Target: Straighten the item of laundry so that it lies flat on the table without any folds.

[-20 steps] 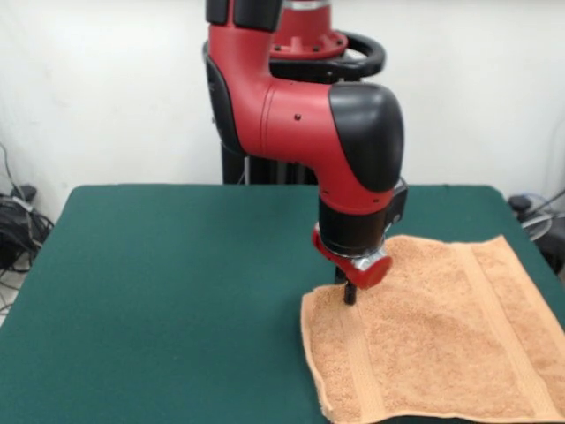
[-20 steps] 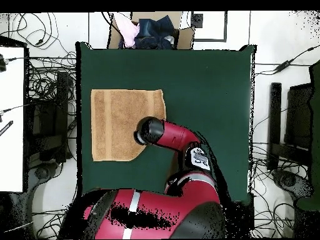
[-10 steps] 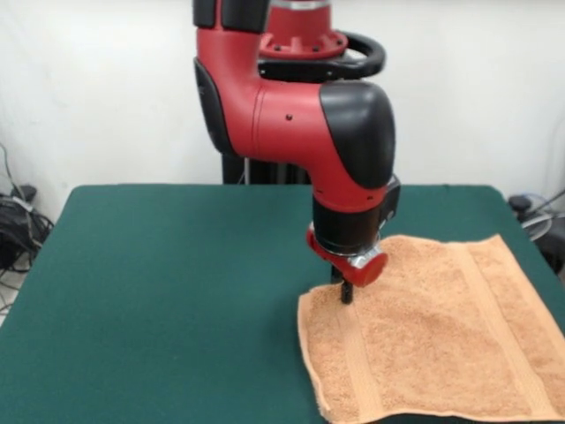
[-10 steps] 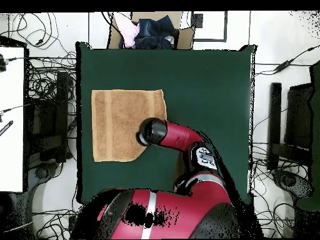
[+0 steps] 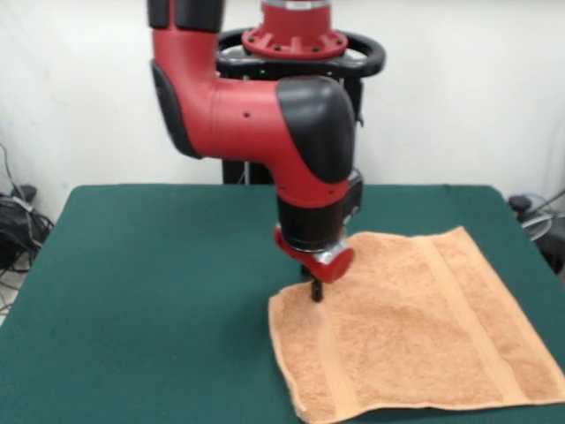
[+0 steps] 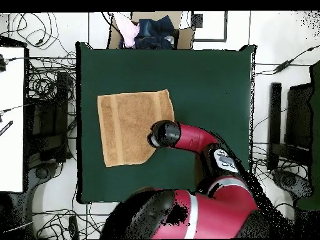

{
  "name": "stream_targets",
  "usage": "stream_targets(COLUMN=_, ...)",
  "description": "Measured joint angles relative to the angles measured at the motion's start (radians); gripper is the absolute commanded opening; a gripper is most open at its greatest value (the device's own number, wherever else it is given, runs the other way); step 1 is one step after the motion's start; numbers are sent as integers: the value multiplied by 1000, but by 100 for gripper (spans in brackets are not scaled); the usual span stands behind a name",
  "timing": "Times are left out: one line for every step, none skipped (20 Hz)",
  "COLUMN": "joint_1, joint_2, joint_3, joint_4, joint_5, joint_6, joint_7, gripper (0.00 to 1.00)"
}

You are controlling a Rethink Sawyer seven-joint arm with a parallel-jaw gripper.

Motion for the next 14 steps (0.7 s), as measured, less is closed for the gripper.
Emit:
stream_targets(joint_1=-16, joint_2=-1, joint_3=3, joint_4=0, joint_5=-16, joint_6=0, joint_7=0, gripper=0)
stream_targets(joint_1=-28, joint_2=-3, joint_3=5, joint_4=0, joint_5=-27, joint_6=0, joint_7=0, gripper=0)
stream_targets(joint_1=-33, joint_2=-3, joint_3=6, joint_4=0, joint_5=-33, joint_6=0, joint_7=0, gripper=0)
stream_targets(joint_1=-53, joint_2=-6, joint_3=8, joint_4=0, joint_5=-51, joint_6=0, joint_7=0, gripper=0)
stream_targets(joint_1=-72, joint_2=-7, joint_3=8, joint_4=0, joint_5=-68, joint_6=0, joint_7=0, gripper=0)
stream_targets(joint_1=-80, joint_2=-8, joint_3=8, joint_4=0, joint_5=-75, joint_6=0, joint_7=0, gripper=0)
stream_targets(joint_1=-97, joint_2=-9, joint_3=8, joint_4=0, joint_5=-90, joint_6=0, joint_7=0, gripper=0)
stream_targets(joint_1=-103, joint_2=-10, joint_3=8, joint_4=0, joint_5=-95, joint_6=0, joint_7=0, gripper=0)
stream_targets(joint_1=-109, joint_2=-10, joint_3=8, joint_4=0, joint_5=-100, joint_6=0, joint_7=0, gripper=0)
stream_targets(joint_1=-117, joint_2=-12, joint_3=8, joint_4=0, joint_5=-109, joint_6=0, joint_7=0, gripper=0)
stream_targets(joint_1=-131, joint_2=-13, joint_3=8, joint_4=0, joint_5=-126, joint_6=0, joint_7=0, gripper=0)
stream_targets(joint_1=-134, joint_2=-14, joint_3=8, joint_4=0, joint_5=-130, joint_6=0, joint_7=0, gripper=0)
stream_targets(joint_1=-138, joint_2=-14, joint_3=8, joint_4=0, joint_5=-135, joint_6=0, joint_7=0, gripper=0)
stream_targets(joint_1=-141, joint_2=-15, joint_3=8, joint_4=0, joint_5=-139, joint_6=0, joint_7=0, gripper=0)
